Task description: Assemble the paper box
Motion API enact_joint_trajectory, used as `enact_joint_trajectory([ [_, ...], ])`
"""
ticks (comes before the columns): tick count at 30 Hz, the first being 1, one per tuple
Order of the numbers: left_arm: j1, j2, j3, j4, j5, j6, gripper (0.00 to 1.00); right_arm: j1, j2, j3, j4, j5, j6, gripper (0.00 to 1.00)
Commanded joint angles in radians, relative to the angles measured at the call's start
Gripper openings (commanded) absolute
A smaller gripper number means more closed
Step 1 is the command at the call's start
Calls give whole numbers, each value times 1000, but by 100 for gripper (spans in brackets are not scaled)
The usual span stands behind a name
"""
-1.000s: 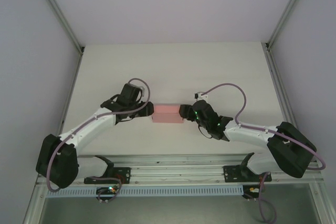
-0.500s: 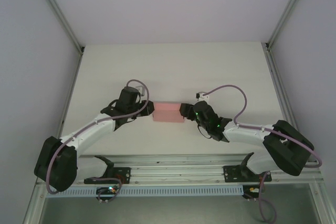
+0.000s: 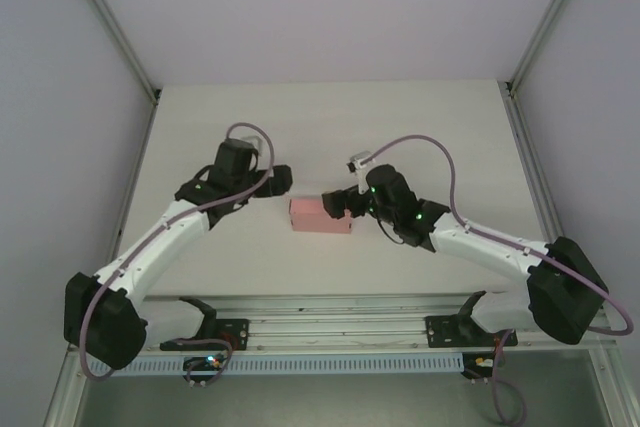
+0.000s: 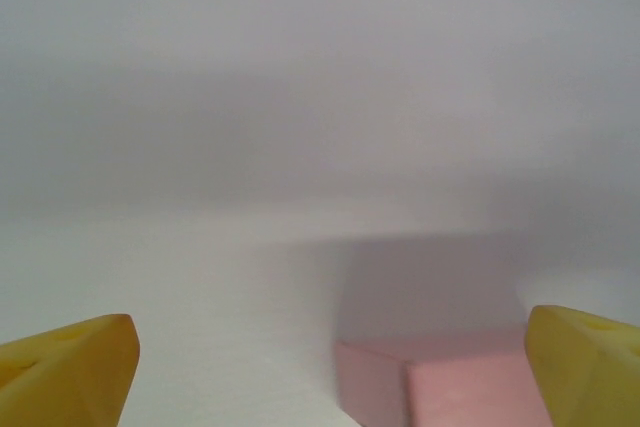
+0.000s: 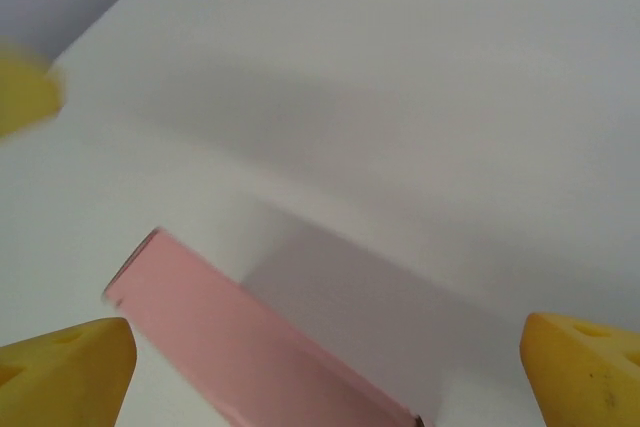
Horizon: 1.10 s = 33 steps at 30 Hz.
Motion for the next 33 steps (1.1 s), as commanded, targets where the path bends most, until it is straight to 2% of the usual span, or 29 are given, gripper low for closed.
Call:
enact_joint_trajectory([
  [1,93,-10,1,-56,-131,24,100,2,56,122,-231,-299,-530,100],
  [3,159,-10,-16,-52,-141,13,100,5,118,213,-413,-387,-769,100],
  [6,228,-24,-60,-32,-180,18,100,4,224,357,-586,-407,-914,100],
  [8,267,-41,-95,-14,-202,14,100,4,298,451,-680,-379,-957,100],
  [12,344,-90,-160,25,-154,1,100,4,431,573,-765,-255,-1009,100],
  [19,367,-158,-224,92,-182,16,100,11,602,714,-894,-204,-1029,98],
  [22,370,-166,-228,92,-180,32,100,19,652,745,-938,-184,-1039,88],
  [25,370,-170,-224,74,-196,44,100,21,685,772,-969,-176,-1036,74],
  [27,371,-172,-228,71,-205,46,100,24,700,784,-978,-164,-1037,56],
  [29,371,-175,-230,69,-208,46,100,26,709,793,-979,-138,-1029,45],
  [33,373,-184,-236,62,-199,57,100,28,688,800,-960,-74,-1010,35],
])
